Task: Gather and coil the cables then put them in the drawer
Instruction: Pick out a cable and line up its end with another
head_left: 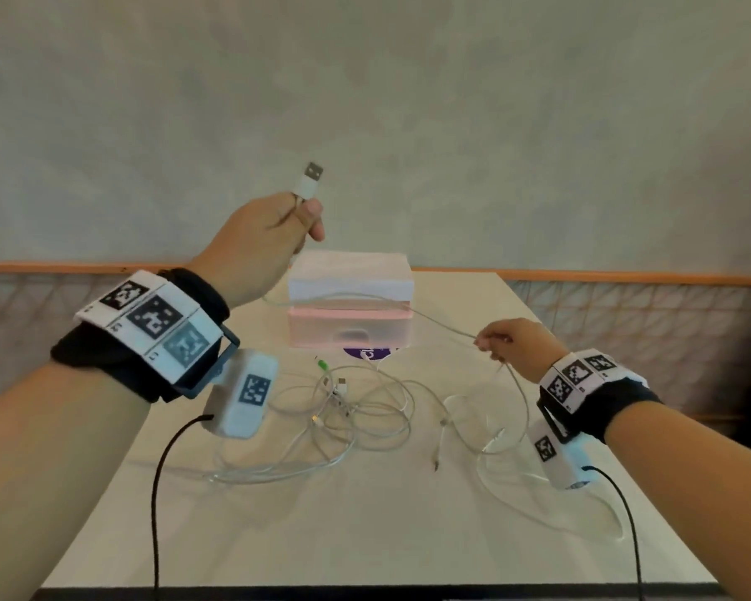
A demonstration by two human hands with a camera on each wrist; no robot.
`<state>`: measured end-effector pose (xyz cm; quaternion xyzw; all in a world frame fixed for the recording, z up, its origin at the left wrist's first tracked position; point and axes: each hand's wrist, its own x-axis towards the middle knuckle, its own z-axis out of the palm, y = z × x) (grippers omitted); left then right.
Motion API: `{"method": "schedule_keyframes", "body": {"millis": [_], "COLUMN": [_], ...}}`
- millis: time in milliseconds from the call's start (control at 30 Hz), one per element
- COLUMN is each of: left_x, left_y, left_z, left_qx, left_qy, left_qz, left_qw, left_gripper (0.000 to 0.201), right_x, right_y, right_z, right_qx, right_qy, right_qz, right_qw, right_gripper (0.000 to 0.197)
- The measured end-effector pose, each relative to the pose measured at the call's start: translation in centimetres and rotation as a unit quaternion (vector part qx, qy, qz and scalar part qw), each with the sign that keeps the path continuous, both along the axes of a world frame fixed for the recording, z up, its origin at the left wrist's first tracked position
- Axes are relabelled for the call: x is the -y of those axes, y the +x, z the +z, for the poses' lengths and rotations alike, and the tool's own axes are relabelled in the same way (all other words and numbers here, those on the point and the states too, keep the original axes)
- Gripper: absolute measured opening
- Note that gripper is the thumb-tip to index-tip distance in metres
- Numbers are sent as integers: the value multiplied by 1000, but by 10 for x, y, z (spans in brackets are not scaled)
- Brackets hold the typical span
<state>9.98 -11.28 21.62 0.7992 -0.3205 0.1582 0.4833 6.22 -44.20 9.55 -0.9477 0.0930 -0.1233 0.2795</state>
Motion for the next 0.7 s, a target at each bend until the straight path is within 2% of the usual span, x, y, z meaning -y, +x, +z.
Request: {"method": "schedule_keyframes", "body": {"millis": [100, 267, 400, 533, 600, 700], "left_x": [9, 32, 56, 62, 58, 45], "left_y": [-5, -15, -23, -20, -17, -15], "left_z": [-14, -29, -33, -35, -34, -29], "left_qx": [14, -7, -16, -39, -52, -60], "left_qy": [55, 30, 44, 94, 76, 31], "left_qz": [22, -27, -64, -65, -62, -62], "left_qw": [998, 999, 997, 993, 994, 996], "left_gripper": [34, 23, 33, 29, 27, 26], "right_x": [-11, -39, -67, -79, -77, -70], "right_y": [-2, -10, -23, -29, -27, -20], "right_z": [23, 53, 70, 76, 70, 44], "right_qx": [48, 89, 112, 134, 124, 38], "right_qy": [19, 27, 31, 25, -14, -91], "right_qz": [33, 94, 156, 177, 179, 188], "right_qw": [998, 991, 981, 975, 976, 977], "right_gripper": [9, 7, 12, 5, 6, 11]}}
